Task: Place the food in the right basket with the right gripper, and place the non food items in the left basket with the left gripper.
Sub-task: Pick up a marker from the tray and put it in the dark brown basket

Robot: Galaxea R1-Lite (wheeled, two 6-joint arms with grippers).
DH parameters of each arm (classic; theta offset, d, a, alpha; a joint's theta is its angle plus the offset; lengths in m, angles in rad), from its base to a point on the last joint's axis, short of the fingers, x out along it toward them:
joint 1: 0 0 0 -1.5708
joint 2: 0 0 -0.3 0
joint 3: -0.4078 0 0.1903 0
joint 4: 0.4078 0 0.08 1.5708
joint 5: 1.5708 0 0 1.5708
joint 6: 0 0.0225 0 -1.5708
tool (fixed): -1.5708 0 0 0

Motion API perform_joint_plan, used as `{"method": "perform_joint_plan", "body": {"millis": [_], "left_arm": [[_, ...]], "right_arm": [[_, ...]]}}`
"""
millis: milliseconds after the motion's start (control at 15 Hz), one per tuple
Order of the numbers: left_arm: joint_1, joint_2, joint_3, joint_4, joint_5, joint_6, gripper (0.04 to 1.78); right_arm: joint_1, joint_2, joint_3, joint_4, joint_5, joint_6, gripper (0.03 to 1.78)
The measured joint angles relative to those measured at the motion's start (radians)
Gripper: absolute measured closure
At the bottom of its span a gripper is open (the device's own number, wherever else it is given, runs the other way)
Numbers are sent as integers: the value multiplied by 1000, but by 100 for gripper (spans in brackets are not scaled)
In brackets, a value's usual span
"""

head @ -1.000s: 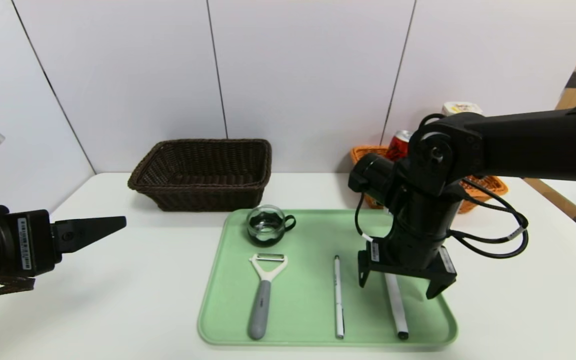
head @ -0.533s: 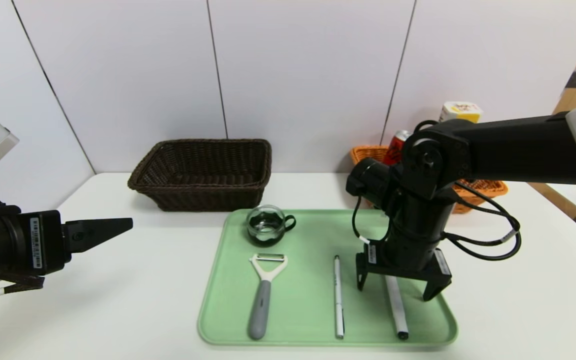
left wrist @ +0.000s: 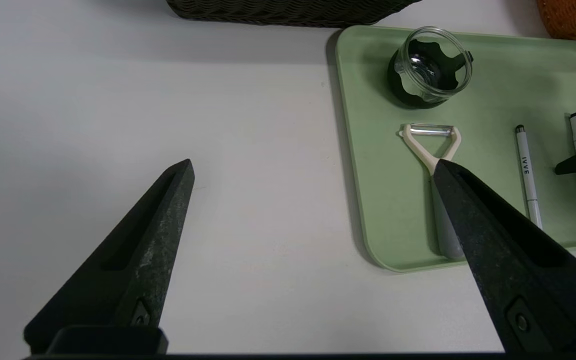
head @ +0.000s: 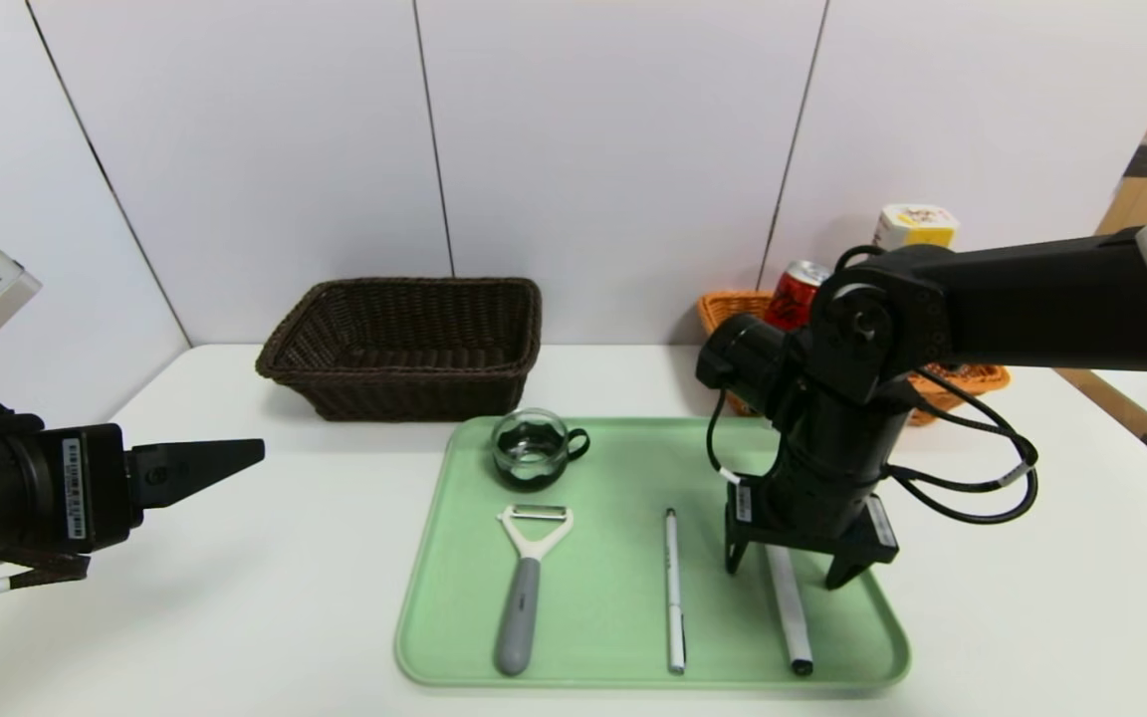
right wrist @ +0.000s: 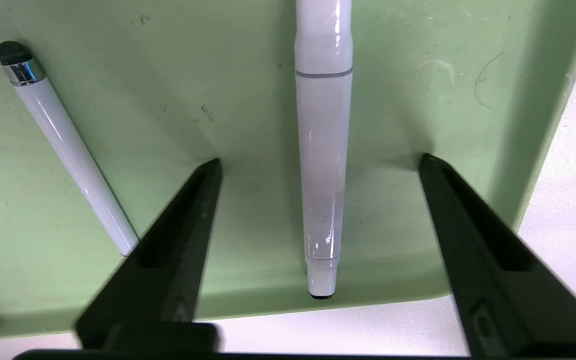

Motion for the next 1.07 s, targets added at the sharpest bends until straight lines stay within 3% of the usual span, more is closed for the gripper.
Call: {"method": "perform_joint_plan", "body": {"millis": [333,400,467,667,800,933,1067], "left_arm": [[0,-1,0,3,0,0,13],[0,-2,0,4,0,-1,13],[0,-3,0,5,0,-1,13],[0,-9,0,4,1,-1,13],[0,-14,0,7,1,-1,13],[0,-16,3,8,2,-1,13],[0,-18,4,5,2,-1,13]], "right_arm": [[-1,-2,5,1,1,1,108],[-1,-3,6,1,1,1,148],[-1,-4,6,2,1,1,166],[-1,-15,4,-4,1,5,166],[1,-42,4,-61,4,7,166],[17,-96,2,-173,6,3,166],[48,-162,1,-348,5,-7,166]]}}
